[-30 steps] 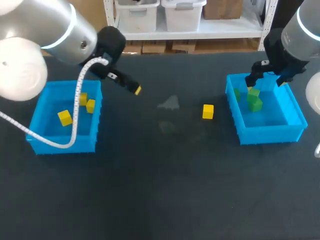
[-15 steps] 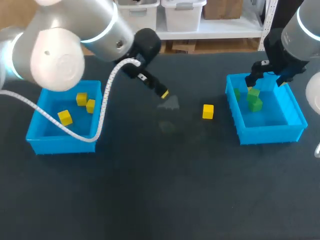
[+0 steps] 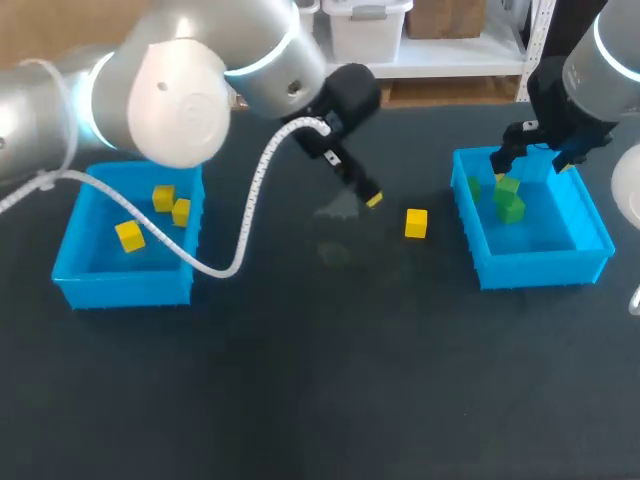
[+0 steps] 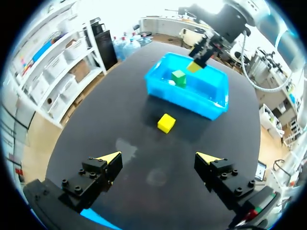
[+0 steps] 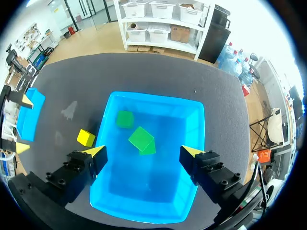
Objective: Put the green cubes in the right bin and the yellow cubes in the left bin.
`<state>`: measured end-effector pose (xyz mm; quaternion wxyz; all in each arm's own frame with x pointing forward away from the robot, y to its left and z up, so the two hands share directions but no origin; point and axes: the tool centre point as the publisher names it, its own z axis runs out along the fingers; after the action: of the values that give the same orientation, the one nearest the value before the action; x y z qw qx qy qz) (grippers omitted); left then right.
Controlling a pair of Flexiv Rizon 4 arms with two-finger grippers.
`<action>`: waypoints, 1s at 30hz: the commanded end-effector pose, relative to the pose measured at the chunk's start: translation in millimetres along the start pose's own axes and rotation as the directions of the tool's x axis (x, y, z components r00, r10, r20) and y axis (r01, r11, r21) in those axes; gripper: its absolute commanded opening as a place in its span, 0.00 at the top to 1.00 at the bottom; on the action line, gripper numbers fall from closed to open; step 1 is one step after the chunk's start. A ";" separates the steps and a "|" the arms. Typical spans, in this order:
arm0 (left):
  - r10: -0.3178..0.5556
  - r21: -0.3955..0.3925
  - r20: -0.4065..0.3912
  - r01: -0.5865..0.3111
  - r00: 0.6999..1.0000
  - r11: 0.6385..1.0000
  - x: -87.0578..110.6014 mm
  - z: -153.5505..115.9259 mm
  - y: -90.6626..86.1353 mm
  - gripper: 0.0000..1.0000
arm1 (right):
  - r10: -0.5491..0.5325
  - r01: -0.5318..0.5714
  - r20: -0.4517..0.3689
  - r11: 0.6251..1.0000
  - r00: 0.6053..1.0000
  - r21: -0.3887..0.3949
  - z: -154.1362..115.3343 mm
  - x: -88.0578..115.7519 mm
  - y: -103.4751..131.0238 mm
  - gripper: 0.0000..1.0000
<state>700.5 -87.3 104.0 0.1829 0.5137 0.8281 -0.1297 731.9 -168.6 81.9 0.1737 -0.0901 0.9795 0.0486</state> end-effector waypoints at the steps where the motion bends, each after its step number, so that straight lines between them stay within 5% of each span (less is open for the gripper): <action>1: 0.052 0.009 -0.022 -0.052 0.998 0.999 -14.3 15.2 -3.5 0.00 | 0.001 -0.001 0.005 1.000 1.000 0.003 -0.9 1.8 0.1 0.00; 30: 0.247 0.104 -0.095 -0.237 0.964 0.966 -35.8 86.5 -32.2 0.00 | 0.001 -0.001 0.005 1.000 1.000 0.003 -0.9 1.8 0.1 0.00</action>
<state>694.1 -160.0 45.5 0.1349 0.6227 0.7620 -0.1159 731.9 -168.6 81.9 0.1737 -0.0900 0.9795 0.0486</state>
